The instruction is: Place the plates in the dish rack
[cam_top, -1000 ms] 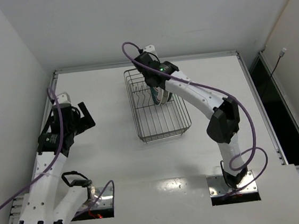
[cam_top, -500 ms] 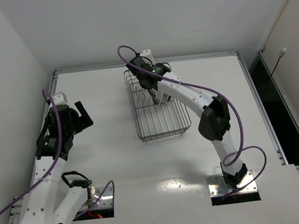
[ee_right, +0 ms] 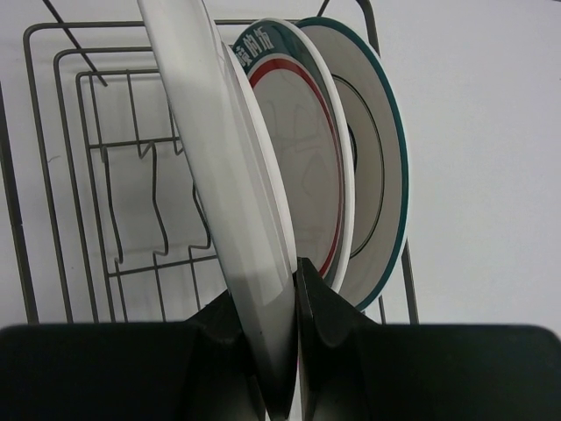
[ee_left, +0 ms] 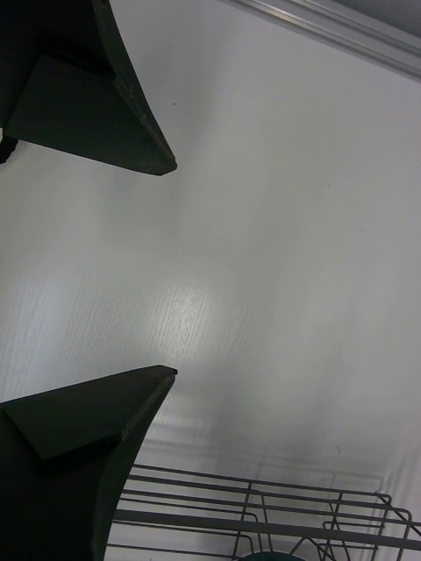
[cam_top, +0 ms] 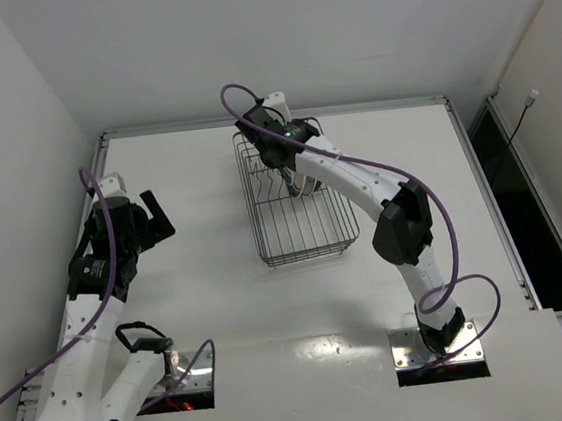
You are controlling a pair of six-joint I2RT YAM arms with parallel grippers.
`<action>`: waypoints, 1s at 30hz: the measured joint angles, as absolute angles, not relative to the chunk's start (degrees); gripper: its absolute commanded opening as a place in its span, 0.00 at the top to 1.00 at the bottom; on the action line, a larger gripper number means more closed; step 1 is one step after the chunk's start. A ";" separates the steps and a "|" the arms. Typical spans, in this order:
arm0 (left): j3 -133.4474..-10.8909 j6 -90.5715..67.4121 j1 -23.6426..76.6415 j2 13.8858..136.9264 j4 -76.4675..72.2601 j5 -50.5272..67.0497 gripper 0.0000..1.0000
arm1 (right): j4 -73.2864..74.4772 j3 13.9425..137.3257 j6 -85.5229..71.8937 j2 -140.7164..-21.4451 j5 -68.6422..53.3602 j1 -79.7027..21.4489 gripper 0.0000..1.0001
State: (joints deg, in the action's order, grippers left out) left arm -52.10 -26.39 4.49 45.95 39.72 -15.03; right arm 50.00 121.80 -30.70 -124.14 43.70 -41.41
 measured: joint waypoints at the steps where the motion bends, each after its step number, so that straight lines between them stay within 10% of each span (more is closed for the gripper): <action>1: -52.10 -26.39 4.49 45.95 39.72 -15.03 0.11 | 50.19 121.99 -30.81 -124.14 43.68 -41.41 1.00; 30: -52.10 -26.39 4.49 45.95 39.72 -15.05 0.11 | 48.10 117.40 -33.17 -123.07 48.16 -41.47 1.00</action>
State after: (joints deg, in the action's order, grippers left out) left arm -52.10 -26.39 4.49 45.95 39.72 -15.05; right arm 48.10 117.40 -33.17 -123.07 48.16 -41.47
